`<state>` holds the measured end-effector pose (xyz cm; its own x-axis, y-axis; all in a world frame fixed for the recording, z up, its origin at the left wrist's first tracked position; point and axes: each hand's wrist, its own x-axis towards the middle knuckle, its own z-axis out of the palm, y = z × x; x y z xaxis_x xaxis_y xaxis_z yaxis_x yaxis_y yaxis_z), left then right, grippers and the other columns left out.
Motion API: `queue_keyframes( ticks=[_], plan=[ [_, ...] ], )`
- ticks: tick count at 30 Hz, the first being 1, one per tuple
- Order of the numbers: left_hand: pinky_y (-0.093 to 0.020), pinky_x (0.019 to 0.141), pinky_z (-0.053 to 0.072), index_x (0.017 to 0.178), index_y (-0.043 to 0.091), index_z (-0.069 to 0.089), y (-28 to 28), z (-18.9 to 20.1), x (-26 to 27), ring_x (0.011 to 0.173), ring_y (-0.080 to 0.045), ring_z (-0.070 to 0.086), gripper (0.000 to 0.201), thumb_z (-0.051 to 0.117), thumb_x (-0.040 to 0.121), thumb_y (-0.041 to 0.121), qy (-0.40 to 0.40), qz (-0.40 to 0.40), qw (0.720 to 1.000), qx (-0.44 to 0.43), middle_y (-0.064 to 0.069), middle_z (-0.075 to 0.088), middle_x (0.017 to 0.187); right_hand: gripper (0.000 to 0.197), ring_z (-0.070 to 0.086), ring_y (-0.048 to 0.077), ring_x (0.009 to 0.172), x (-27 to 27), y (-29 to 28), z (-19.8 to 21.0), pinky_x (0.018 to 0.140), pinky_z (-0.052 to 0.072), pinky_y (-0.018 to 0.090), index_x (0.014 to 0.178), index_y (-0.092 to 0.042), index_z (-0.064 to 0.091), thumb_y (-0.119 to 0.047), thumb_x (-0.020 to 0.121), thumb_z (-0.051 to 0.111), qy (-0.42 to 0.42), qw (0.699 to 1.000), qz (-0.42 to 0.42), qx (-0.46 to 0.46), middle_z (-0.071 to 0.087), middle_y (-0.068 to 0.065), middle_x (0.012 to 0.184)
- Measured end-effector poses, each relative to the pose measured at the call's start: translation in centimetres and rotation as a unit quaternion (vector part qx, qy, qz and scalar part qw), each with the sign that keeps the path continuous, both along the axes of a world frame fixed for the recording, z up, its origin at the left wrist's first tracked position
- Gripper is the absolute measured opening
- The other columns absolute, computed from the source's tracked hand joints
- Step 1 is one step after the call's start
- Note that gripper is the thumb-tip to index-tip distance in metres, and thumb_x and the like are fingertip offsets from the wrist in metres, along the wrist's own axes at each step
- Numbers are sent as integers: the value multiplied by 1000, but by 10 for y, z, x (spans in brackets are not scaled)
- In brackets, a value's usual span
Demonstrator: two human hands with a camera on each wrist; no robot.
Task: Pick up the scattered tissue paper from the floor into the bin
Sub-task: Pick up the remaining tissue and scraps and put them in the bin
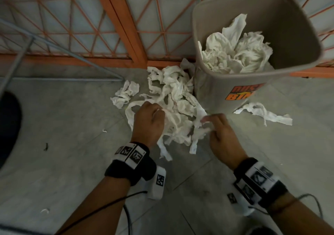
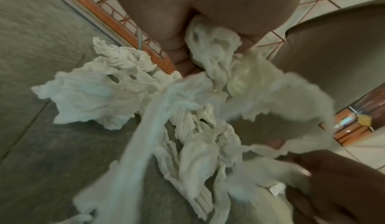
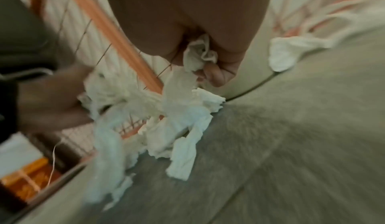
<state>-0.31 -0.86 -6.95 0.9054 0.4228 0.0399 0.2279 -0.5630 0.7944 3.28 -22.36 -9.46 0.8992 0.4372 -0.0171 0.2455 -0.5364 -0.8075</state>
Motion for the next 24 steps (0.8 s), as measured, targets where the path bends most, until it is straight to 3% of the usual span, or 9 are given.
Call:
queue_keyframes(
  ticks=[3, 6, 8, 11, 13, 17, 19, 21, 24],
  plan=[
    [-17, 68, 36, 64, 6, 50, 4, 0, -6, 69, -6, 48, 35, 48, 82, 36, 2, 40, 999, -18, -11, 52, 76, 65, 53, 36, 114, 18, 27, -11, 88, 52, 46, 139, -18, 36, -5, 76, 45, -1, 992, 59, -108, 33, 10, 147],
    [-20, 76, 37, 76, 10, 57, 17, -12, -11, 85, -20, 55, 29, 67, 82, 36, 33, 89, 995, 26, -11, 57, 92, 70, 48, 40, 123, 27, 40, -27, 94, 48, 51, 147, -23, 19, -11, 85, 46, 38, 978, 94, -184, 26, 8, 153],
    [-25, 82, 41, 99, 7, 62, 28, -23, -15, 99, -27, 58, 27, 72, 81, 25, 83, 121, 988, 48, -15, 57, 110, 58, 47, 40, 122, 27, 43, -36, 94, 48, 50, 144, -17, 28, -16, 89, 46, 31, 971, 97, -217, 33, 12, 147],
    [-30, 90, 40, 127, 18, 49, 37, -37, -20, 115, -29, 52, 50, 67, 79, 16, 196, 142, 970, 30, -12, 43, 134, 37, 50, 38, 112, 25, 42, -42, 87, 48, 44, 123, -7, 50, -21, 89, 47, 8, 972, 78, -224, 46, 16, 126],
    [-37, 96, 43, 138, 21, 40, 37, -46, -23, 118, -33, 51, 61, 63, 82, 16, 232, 137, 963, 24, -14, 42, 137, 30, 52, 38, 103, 24, 40, -44, 82, 47, 42, 106, -4, 56, -25, 88, 46, 13, 976, 71, -207, 51, 17, 113],
    [-44, 89, 54, 117, 23, 60, 32, -52, -26, 101, -34, 64, 41, 52, 79, 35, 243, 123, 962, 19, -14, 65, 112, 44, 56, 34, 84, 20, 30, -42, 73, 45, 35, 78, -3, 59, -42, 90, 41, 39, 988, 13, -146, 61, 17, 85],
    [-43, 83, 54, 101, 13, 66, 27, -49, -26, 93, -35, 65, 49, 41, 73, 45, 219, 112, 969, 35, -15, 67, 97, 45, 58, 33, 74, 18, 20, -38, 64, 42, 32, 76, -2, 62, -44, 90, 49, 54, 993, -40, -98, 64, 17, 78],
    [-40, 80, 52, 93, 5, 66, 20, -41, -23, 89, -35, 63, 49, 41, 76, 43, 156, 129, 979, 31, -18, 65, 93, 45, 57, 32, 66, 15, 6, -31, 55, 37, 31, 71, -1, 60, -43, 82, 48, 44, 994, -83, -55, 63, 17, 70],
    [-40, 74, 52, 84, 5, 62, 13, -29, -17, 80, -32, 62, 44, 54, 78, 48, 70, 157, 985, 13, -15, 64, 88, 16, 50, 17, 59, 13, -18, -18, 52, 34, 11, 74, -7, 52, -23, 73, 54, 47, 982, -183, -2, 56, 6, 66]
  ],
)
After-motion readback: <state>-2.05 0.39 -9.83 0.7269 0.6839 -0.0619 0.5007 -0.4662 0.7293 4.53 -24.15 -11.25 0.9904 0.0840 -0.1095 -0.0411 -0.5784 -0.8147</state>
